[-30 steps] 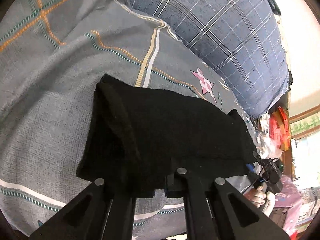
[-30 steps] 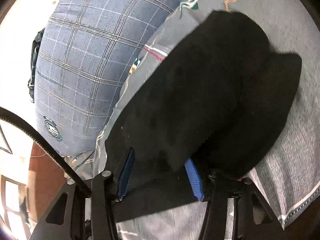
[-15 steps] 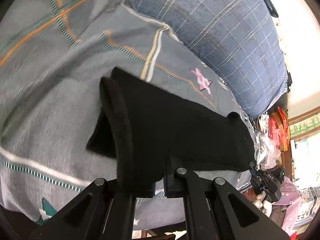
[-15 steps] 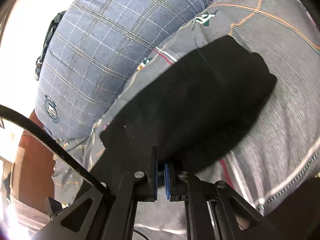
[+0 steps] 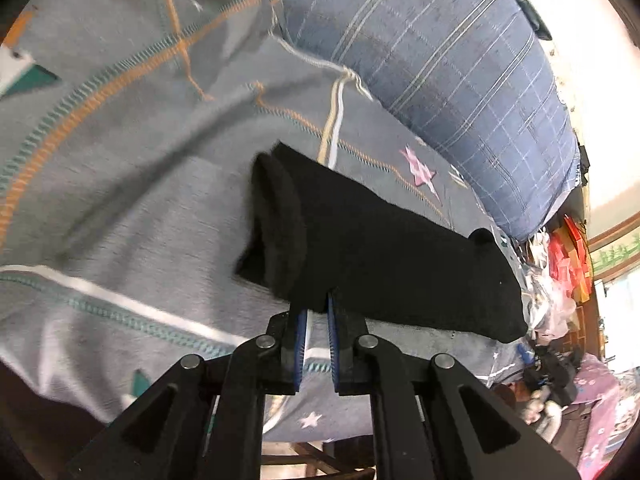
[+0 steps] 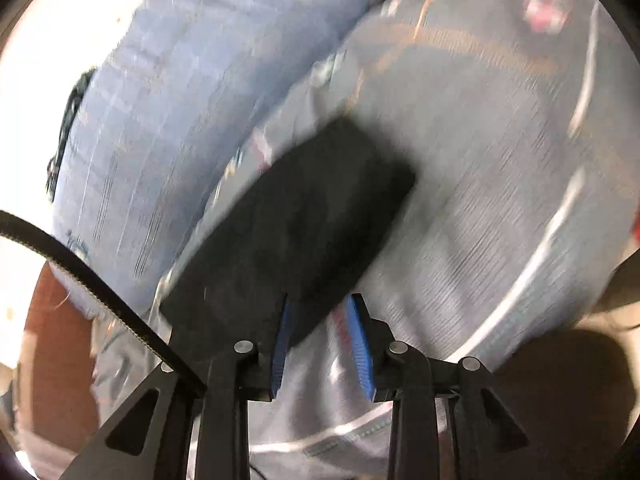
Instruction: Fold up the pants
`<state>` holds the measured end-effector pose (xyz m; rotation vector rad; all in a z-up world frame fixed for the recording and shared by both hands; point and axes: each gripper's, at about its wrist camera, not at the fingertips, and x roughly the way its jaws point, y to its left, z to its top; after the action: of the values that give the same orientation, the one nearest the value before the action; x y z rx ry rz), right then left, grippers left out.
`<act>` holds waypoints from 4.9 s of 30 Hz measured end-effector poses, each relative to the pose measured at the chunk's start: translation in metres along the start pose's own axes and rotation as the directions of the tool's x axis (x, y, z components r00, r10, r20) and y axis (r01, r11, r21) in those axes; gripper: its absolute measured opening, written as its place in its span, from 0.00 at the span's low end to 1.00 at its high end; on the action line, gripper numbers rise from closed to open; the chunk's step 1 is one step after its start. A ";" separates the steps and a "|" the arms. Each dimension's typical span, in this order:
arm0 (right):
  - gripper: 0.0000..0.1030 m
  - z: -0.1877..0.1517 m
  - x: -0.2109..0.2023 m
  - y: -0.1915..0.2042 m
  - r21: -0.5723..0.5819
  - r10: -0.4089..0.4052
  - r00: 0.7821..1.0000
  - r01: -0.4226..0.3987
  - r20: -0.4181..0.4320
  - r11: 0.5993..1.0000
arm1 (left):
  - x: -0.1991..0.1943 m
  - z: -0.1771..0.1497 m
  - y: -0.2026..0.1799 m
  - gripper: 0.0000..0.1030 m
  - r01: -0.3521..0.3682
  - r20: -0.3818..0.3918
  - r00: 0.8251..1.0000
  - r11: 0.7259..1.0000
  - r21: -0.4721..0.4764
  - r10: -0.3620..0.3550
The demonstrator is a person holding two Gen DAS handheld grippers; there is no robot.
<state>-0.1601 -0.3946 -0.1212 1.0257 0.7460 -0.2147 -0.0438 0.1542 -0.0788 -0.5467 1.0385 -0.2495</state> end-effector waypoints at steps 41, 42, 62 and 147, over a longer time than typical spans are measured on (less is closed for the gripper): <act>0.53 -0.268 0.211 0.384 -0.762 -0.194 0.835 -0.343 -0.515 0.550 | -0.035 -0.011 0.065 0.34 0.015 0.220 0.975 0.994 -0.104 0.008; 0.53 -0.277 0.221 0.393 -0.793 -0.229 0.847 -0.308 -0.481 0.525 | -0.036 -0.012 0.067 0.34 0.024 0.221 0.975 0.994 -0.103 -0.001; 0.13 -0.283 0.257 0.426 -0.851 -0.315 0.861 -0.221 -0.400 0.477 | -0.001 0.009 0.059 0.34 0.066 0.167 0.984 0.997 -0.036 -0.059; 0.52 0.019 -0.007 -0.001 -0.058 0.108 0.989 -0.114 -0.098 0.992 | 0.076 -0.034 -0.221 0.51 0.150 -0.187 0.980 0.867 0.476 -0.067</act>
<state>-0.1572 -0.4128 -0.1114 1.0193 0.7744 -0.0458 -0.0232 -0.0760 -0.0299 -0.1229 1.0551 -0.6485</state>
